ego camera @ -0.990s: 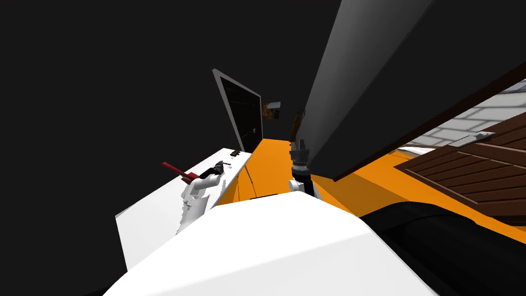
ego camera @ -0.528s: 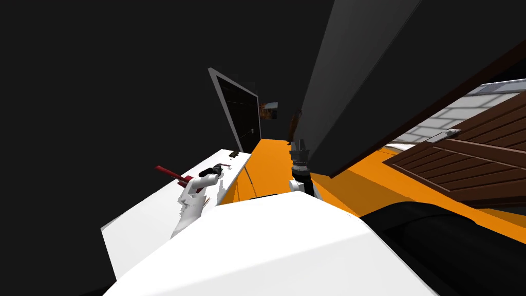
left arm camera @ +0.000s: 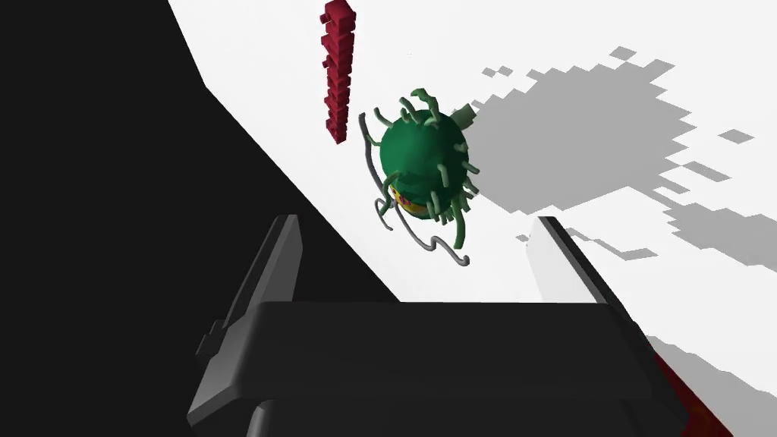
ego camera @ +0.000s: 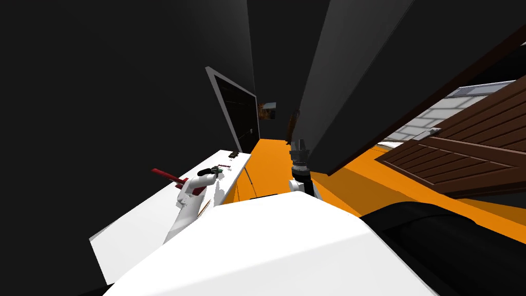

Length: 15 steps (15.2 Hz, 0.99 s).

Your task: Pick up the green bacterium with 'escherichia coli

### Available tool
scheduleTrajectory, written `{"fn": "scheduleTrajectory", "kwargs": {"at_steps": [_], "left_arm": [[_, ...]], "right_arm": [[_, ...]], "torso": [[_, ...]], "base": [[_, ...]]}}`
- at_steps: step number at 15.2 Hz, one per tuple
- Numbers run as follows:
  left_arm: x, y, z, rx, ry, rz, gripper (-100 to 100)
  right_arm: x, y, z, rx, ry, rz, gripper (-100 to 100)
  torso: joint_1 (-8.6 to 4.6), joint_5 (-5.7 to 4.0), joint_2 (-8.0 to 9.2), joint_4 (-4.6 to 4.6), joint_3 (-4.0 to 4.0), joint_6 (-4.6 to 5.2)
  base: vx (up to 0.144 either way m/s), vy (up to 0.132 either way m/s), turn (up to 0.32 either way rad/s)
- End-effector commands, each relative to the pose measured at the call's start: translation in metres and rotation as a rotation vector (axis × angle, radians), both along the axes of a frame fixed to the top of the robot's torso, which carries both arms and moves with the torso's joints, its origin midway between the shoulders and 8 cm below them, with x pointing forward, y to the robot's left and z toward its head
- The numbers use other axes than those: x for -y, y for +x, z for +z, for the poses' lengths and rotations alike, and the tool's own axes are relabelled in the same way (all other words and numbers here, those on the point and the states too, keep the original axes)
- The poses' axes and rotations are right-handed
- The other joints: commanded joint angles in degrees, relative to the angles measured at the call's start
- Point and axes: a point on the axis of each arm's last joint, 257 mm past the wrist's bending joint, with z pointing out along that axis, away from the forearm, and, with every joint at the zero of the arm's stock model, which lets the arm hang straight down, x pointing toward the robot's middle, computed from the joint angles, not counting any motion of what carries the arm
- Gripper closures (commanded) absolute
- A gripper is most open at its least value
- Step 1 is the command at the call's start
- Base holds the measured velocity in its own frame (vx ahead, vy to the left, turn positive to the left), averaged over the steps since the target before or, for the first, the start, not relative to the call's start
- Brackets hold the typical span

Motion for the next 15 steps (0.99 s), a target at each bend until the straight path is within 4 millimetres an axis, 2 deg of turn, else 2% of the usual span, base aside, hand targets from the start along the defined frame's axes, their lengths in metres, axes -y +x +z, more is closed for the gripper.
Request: {"fn": "scheduleTrajectory", "kwargs": {"at_steps": [1,7,8,15], "left_arm": [[-0.0036,0.0034,-0.0031,0.001,0.002,0.005,-100],[-0.0092,0.0086,-0.0083,0.001,0.004,0.014,-100],[-0.0097,0.0091,-0.0086,0.002,0.005,0.015,100],[-0.0036,0.0034,-0.0031,0.001,0.002,0.005,100]], "right_arm": [[0.0000,0.0000,0.0000,0.000,0.000,0.000,0],[0.0000,0.0000,0.0000,0.000,0.000,0.000,0],[0.0000,0.0000,0.0000,0.000,0.000,0.000,0],[0.0000,0.0000,0.0000,0.000,0.000,0.000,0]], "torso": [[0.00,0.00,0.00,0.00,0.00,0.00],[-0.13,-0.03,0.00,0.00,0.00,0.01],[-0.14,-0.03,0.01,0.00,0.00,0.00],[-0.23,-0.08,0.02,0.00,0.02,-0.04]], "base": [[0.000,0.014,-0.034],[-0.001,0.008,-0.038],[0.000,0.000,0.000],[0.000,-0.004,0.027]]}}
